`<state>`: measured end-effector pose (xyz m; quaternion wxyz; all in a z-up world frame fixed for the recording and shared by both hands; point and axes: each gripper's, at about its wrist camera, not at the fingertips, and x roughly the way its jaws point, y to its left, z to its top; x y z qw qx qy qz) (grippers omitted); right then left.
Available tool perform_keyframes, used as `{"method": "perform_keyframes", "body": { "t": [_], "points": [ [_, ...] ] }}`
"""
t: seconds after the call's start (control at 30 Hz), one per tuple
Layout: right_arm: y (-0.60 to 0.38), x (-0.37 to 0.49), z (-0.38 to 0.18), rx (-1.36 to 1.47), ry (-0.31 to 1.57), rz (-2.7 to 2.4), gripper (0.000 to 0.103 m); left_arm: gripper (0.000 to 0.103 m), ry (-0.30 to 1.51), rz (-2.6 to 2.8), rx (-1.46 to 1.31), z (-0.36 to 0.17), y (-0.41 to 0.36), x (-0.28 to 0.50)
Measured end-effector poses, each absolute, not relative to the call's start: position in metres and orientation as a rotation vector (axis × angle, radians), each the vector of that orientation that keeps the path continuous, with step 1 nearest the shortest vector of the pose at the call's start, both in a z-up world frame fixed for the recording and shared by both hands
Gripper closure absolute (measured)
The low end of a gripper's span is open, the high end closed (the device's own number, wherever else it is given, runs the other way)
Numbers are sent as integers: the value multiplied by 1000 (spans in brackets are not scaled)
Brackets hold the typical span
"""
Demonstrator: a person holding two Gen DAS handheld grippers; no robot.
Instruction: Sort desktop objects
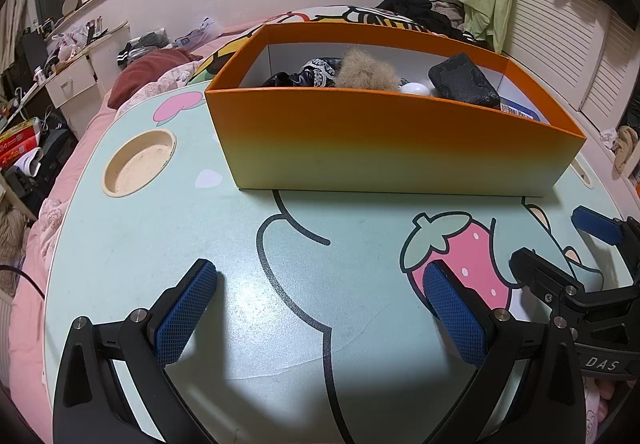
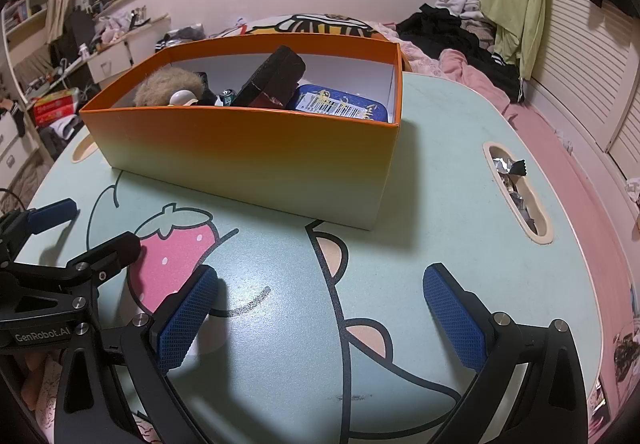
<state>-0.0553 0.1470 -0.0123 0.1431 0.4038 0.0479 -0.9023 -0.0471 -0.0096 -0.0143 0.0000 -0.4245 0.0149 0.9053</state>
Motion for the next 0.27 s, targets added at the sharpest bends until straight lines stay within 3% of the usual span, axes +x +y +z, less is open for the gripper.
{"method": "perform_keyframes", "body": {
  "t": [0.27],
  "points": [
    [147, -56, -13, 1165, 138, -2602, 0, 0, 47, 2844, -1333, -14, -9, -47]
  ]
}}
